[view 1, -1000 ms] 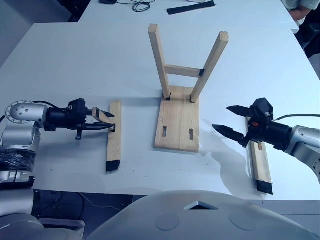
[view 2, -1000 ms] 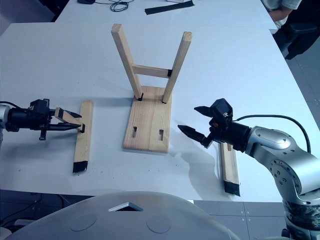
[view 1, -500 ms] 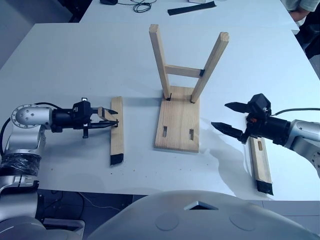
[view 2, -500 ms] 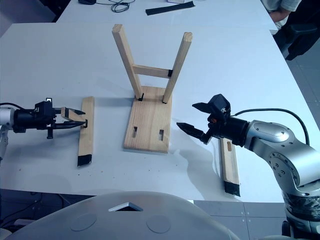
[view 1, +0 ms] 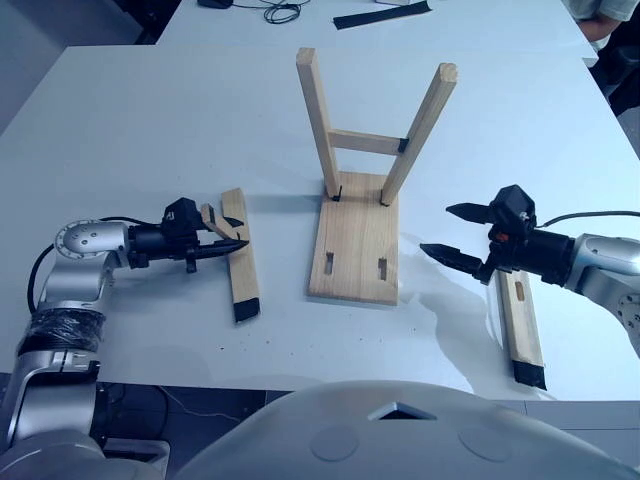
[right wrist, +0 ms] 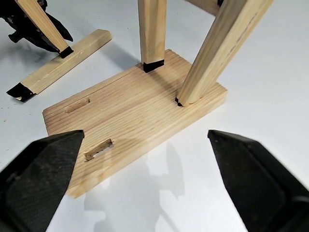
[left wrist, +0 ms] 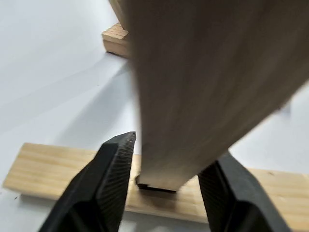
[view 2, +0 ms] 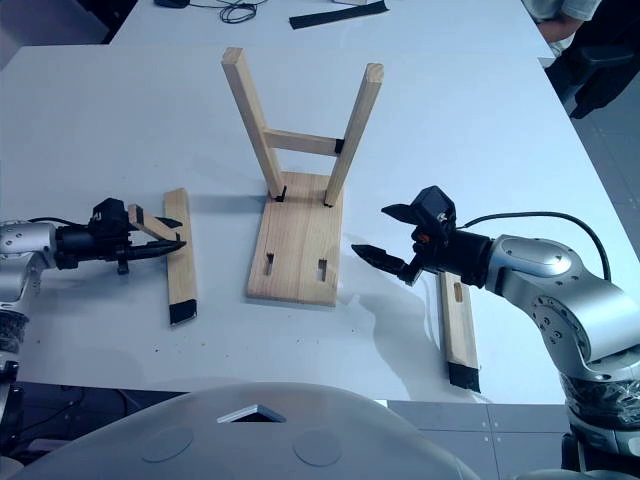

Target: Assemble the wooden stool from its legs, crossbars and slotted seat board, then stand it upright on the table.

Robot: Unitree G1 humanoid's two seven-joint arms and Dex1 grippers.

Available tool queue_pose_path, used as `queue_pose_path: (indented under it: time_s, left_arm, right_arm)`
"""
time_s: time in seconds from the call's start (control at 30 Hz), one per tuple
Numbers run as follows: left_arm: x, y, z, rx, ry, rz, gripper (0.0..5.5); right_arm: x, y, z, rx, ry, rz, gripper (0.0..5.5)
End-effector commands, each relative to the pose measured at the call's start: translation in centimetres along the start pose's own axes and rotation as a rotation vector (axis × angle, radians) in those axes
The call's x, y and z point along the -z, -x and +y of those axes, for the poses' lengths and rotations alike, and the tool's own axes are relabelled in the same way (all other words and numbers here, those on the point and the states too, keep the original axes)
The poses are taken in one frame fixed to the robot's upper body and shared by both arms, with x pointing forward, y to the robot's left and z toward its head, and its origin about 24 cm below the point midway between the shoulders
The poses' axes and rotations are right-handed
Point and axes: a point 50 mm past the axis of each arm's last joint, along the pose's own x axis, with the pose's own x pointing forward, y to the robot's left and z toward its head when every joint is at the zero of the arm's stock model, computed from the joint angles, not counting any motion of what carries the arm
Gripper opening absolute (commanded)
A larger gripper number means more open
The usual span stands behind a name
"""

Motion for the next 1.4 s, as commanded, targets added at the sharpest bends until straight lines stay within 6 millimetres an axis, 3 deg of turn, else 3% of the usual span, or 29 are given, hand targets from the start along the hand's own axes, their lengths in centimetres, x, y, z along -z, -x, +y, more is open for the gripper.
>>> queue_pose_path:
  time_s: [0.03, 0.23, 0.47, 0.87, 1.4]
  left_arm:
    - [2.5, -1.1, -1.1, -0.040, 0.059, 0.004, 2.82]
    - [5.3, -0.9, -2.7, -0.059, 0.103, 0.049, 3.78]
    - [4.4, -0.9, -1.3, -0.122, 0.072, 0.011, 4.85]
    - [-0.1, -0.7, -0.6, -0.108, 0.029, -0.144, 4.85]
    - [-3.2, 1.1, -0.9, -0.116, -0.004, -0.188, 4.85]
  right_arm:
    - [0.3, -0.2, 0.0, -0.004, 0.010, 0.017, 4.74]
    - [0.1, -0.3, -0.6, -0.005, 0.031, 0.030, 4.74]
    - [0.2, -0.5, -0.7, 0.004, 0.041, 0.028, 4.74]
    - [0.6, -0.3, -0.5, 0.010, 0.053, 0.034, 4.74]
    - [0.8, 0.0, -0.3, 0.035, 0.051, 0.021, 4.74]
